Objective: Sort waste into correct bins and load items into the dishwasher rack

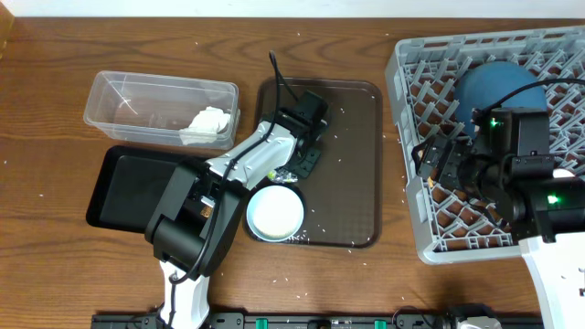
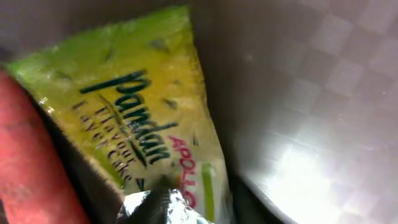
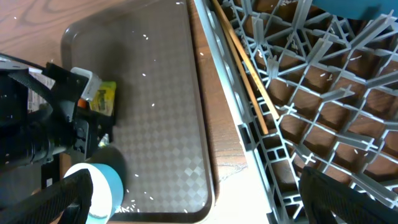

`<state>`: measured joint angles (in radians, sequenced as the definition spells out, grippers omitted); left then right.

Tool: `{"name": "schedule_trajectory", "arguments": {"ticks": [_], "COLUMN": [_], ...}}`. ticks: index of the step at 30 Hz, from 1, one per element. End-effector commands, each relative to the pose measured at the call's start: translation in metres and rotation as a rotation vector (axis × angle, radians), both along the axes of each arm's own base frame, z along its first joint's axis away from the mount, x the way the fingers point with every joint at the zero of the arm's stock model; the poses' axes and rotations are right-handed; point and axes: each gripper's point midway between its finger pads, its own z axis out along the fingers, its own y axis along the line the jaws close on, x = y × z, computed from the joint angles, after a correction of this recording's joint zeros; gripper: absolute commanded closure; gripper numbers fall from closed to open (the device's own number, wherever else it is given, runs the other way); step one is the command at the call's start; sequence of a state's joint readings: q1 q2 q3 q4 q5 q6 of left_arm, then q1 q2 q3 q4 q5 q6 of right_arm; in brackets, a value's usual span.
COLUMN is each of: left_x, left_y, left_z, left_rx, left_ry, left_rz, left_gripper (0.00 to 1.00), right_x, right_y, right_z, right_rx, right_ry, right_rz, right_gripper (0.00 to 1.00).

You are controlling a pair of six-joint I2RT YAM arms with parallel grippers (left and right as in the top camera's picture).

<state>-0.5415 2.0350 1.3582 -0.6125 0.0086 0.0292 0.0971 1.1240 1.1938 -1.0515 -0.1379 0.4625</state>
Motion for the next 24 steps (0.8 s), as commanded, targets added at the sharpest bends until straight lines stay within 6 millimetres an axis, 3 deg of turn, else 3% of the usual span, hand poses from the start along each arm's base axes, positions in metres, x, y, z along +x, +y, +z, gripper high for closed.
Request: {"name": "schedule_trajectory", "arguments": {"ticks": [1,5,9,13,16,19,24], "left_x": [-0.002,-0.002,0.004,0.011,0.018,0.028,0.058], "left_y": [0.010,0.000,-0.007,0.004,0.028,0.063,0.131], "left_z": [-0.011,0.022,0.074,0.124,0.157,0.175,0.179], "left_rx": [0.072,0.054,-0.010,-0.058,-0.065,-0.039,0.007], "left_ry": [0.011,-0.018,-0.119,-0.230,-0.310,-0.362,-0.426], "left_rz": [0.008,-0.011,-0.010,0.034,0.091,0.187,0.400], "left_gripper": [0.93,0.94,0.94,0.94,0.94,0.94,0.94], "right_x": [0.000,0.000,0.000,0.000,0.000,0.001,0.001], "right_y": [-0.003,-0.003,-0.003,-0.003,-0.003,-0.003,-0.003], "right_z": [0.003,0.003,0.003,0.003,0.003,0.003,0.003], "right_rx": [-0.007,-0.007,-0.006,-0.006,-0.006,-0.006,-0.006], "right_ry": [-0.011,-0.011,-0.012,-0.012,-0.013,-0.015,-0.016], "right_rz": [0.002,0.002,0.002,0.002,0.002,0.002,0.002], "right_gripper": [0.01,0.01,0.01,0.01,0.01,0.01,0.01]}}
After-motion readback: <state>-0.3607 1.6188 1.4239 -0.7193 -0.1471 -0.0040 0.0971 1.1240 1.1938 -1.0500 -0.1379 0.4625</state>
